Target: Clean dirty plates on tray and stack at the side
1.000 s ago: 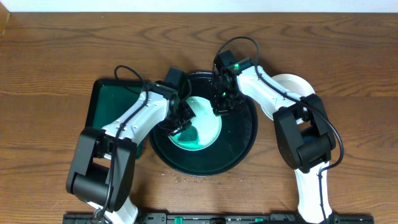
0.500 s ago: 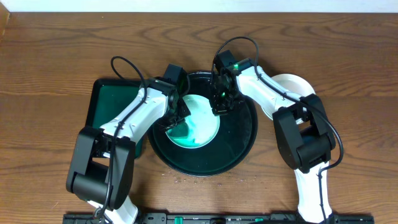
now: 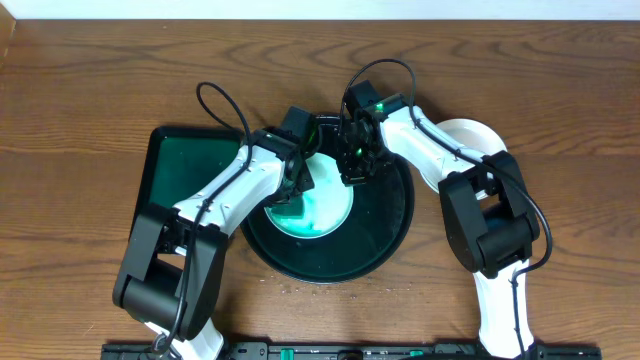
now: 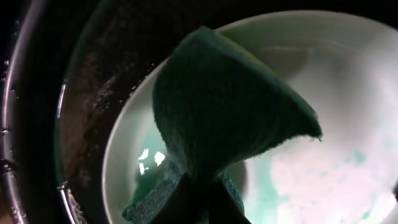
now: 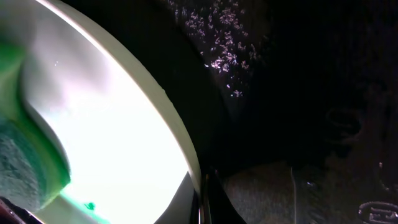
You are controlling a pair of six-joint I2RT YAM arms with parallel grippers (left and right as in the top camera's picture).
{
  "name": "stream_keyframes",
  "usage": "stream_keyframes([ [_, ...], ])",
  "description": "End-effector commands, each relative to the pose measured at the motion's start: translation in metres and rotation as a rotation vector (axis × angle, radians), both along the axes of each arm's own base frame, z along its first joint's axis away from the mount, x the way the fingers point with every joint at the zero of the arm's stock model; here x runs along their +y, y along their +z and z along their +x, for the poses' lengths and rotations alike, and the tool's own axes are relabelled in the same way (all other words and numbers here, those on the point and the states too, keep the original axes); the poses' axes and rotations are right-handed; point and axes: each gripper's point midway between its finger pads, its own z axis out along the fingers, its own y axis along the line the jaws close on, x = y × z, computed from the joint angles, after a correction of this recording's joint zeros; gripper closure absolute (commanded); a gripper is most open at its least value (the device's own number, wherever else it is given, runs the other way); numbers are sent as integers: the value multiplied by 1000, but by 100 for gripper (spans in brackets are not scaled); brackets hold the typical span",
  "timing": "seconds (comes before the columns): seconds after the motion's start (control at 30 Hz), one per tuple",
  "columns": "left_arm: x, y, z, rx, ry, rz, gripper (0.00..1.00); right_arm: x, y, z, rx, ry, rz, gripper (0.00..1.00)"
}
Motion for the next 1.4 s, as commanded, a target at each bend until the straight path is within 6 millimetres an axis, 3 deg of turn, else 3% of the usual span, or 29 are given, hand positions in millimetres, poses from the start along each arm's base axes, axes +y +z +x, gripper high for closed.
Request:
stream_keyframes([
  [0.0,-15,-3,-9,65,-30,-86,93,0,-5,-3,18,-5,0,99],
  [0.07,-41,-1,-20,112,-105,-201,93,0,-5,-3,18,-5,0,99],
  [0.17,-45,0,-10,61,-157,-201,93,0,-5,-3,17,-5,1,99],
  [0.3,9,0,21,-66,-43,50,93,0,-6,-4,20,-5,-1,99],
  [0.37,35,3,25,-92,41,154,93,0,-6,-4,20,-5,-1,99],
  [0.4,38,2,22,-79,57,157,93,0,-6,-4,20,-5,-1,99],
  [0.47,23,-5,7,6,43,64,93,0,-6,-4,20,-5,-1,99],
  [0.6,-33,-14,-23,159,-25,-180,92,0,-6,-4,19,-5,-1,99],
  [0.7,-68,-15,-32,187,-84,-296,93,0,-6,-4,20,-5,-1,99],
  [0.8,-75,-15,-23,146,-89,-310,93,-1,-6,-4,21,-5,-2,99],
  [0.93,-48,-13,8,73,-3,-313,93,0,-6,-4,20,-5,-2,99],
  [1.07,-8,-9,22,80,114,-309,93,-1,-6,-3,20,-7,-2,99],
  [1.2,20,-12,7,160,169,-264,92,-1,-6,-3,20,-7,-1,99],
  [1.3,20,-20,-10,197,132,-185,93,-1,-6,-3,18,-7,0,99],
  [1.37,6,-25,-22,216,94,-174,93,-1,-6,-3,17,-7,0,99],
])
